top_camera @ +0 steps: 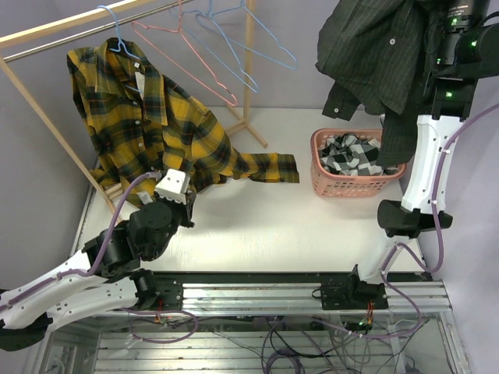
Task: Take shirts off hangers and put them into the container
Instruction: Place the shirt in the bin.
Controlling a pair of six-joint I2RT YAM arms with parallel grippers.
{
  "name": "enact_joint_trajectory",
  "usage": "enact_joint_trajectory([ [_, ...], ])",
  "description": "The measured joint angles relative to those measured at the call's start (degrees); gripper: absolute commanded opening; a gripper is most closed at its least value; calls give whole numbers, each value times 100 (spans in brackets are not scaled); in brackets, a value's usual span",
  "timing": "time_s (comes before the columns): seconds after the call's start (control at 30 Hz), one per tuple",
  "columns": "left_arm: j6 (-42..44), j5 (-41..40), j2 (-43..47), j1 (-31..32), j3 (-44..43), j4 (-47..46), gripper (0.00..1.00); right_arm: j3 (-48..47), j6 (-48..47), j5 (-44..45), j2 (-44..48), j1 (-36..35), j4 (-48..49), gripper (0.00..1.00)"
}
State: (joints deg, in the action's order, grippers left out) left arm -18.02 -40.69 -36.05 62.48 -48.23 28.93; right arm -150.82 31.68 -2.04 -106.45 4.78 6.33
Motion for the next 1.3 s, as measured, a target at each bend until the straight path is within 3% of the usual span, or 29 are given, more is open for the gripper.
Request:
enact_joint_trajectory([
  [0.5,-2,-13,70,0,0,-52,7,70,330,-63,-214,0,365,0],
  [0.87,-70,153,22,0,122,-109,7,3482,-409,247,1803,354,-92,0],
  [1.3,-109,417,-308,0,184,-354,7,3495,-632,280,2691,793,-190,0],
])
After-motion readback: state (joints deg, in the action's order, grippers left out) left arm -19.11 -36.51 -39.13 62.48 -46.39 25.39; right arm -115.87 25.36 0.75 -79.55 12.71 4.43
